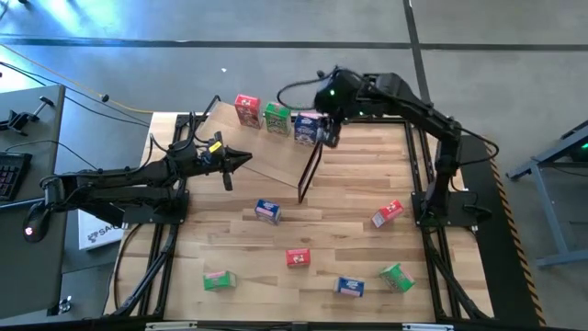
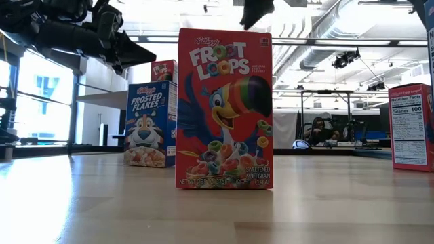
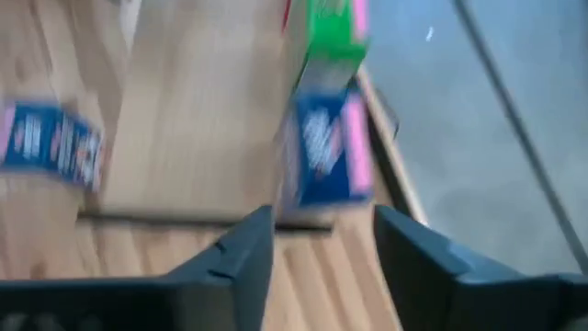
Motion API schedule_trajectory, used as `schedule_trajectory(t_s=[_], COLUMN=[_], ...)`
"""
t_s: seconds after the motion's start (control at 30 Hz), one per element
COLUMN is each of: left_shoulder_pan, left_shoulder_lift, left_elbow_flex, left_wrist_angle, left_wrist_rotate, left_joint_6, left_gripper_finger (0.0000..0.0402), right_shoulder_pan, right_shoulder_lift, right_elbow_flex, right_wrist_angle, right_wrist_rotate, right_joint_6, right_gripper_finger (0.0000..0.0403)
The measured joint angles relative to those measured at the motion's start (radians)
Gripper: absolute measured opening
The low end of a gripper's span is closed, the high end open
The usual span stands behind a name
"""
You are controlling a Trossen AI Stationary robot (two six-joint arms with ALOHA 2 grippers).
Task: Stack cereal on shelf
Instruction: Put the top blue cereal box on the shelf aligned with the other blue cereal box
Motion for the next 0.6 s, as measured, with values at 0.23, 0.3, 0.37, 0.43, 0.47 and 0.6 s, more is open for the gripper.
schedule_trajectory(t_s=[0.23,0.3,0.37,0.43,0.47,0.6], left_shoulder_pan=[0.0,0.0,0.0,0.0,0.0,0.0], left_shoulder_lift=[0.0,0.0,0.0,0.0,0.0,0.0], left_elbow_flex=[0.0,0.0,0.0,0.0,0.0,0.0], left_wrist_angle=[-0.001,-0.003,-0.003,-0.003,-0.003,-0.003], left_wrist_rotate=[0.0,0.0,0.0,0.0,0.0,0.0], left_joint_6=[0.001,0.001,0.001,0.002,0.002,0.002], left_gripper_finger=[0.0019,0.0019,0.0019,0.0019,0.0019,0.0019], right_shoulder_pan=[0.009,0.009,0.006,0.001,-0.001,-0.007], right_shoulder_lift=[-0.063,-0.08,-0.097,-0.112,-0.118,-0.125], right_elbow_flex=[-0.281,-0.374,-0.458,-0.531,-0.56,-0.634], right_wrist_angle=[0.045,0.109,0.183,0.263,0.303,0.41], right_wrist_rotate=[0.008,0.005,-0.001,-0.018,-0.027,-0.054], right_joint_6=[0.046,0.043,0.043,0.039,0.038,0.03], right_gripper_finger=[0.0022,0.0007,0.0016,0.0021,0.0022,0.0009])
